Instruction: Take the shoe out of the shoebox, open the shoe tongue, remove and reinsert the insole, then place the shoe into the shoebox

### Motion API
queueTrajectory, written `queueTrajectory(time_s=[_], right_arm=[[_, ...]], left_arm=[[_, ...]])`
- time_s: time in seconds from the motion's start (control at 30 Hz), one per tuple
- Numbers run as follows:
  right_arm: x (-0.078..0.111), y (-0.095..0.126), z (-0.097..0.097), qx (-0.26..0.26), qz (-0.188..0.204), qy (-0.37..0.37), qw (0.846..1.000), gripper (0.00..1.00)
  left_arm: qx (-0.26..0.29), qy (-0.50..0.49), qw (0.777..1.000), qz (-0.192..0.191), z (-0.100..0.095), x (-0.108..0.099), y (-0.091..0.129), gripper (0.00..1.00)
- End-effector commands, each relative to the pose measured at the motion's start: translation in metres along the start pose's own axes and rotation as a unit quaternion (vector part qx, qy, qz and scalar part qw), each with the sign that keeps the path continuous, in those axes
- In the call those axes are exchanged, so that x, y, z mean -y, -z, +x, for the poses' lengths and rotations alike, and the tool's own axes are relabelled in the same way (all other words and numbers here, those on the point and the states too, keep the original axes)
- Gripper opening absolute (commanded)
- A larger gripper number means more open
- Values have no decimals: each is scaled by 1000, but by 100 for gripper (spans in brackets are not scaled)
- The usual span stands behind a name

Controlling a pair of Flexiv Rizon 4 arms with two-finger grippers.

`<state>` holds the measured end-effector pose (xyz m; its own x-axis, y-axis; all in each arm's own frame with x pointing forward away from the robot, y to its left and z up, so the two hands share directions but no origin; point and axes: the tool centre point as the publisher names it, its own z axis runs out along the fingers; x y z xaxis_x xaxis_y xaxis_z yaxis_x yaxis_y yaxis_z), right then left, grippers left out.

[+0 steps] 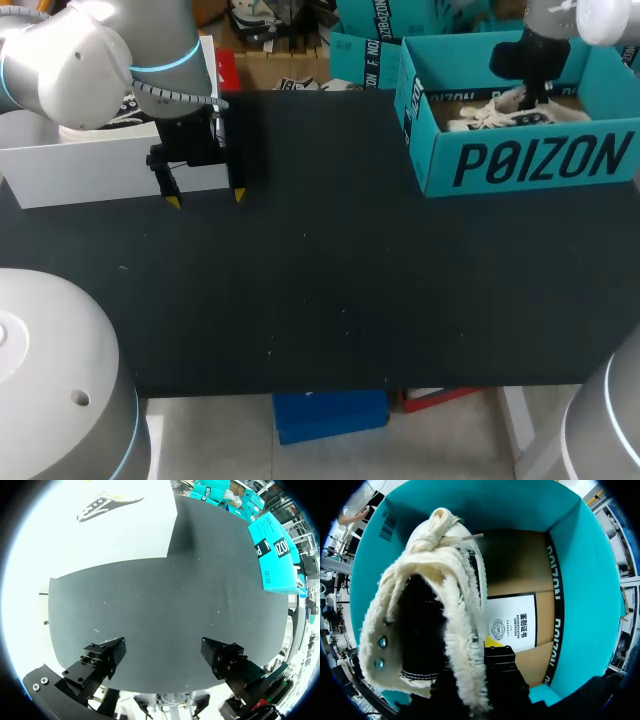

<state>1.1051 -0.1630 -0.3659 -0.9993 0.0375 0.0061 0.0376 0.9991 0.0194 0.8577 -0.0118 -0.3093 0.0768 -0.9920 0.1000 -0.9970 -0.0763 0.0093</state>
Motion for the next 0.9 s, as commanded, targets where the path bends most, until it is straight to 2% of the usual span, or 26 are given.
queueTrajectory(time_s=[0.03, 0.23, 0.57, 0.9], right_arm=[[-3, -17, -2, -3, 0, 0, 1000, 0], [-2, -33, -3, -8, 2, -1, 1000, 0], [-4, -41, -15, 0, 1, 4, 1000, 0], [-8, -65, -10, -7, -5, -2, 1000, 0]], left_arm=[[-1, -1, 1000, 0, -1, 0, 0, 100], [-1, -1, 1000, 0, -1, 0, 0, 100], [-1, -1, 1000, 0, -1, 0, 0, 100], [-1, -1, 1000, 0, -1, 0, 0, 100]])
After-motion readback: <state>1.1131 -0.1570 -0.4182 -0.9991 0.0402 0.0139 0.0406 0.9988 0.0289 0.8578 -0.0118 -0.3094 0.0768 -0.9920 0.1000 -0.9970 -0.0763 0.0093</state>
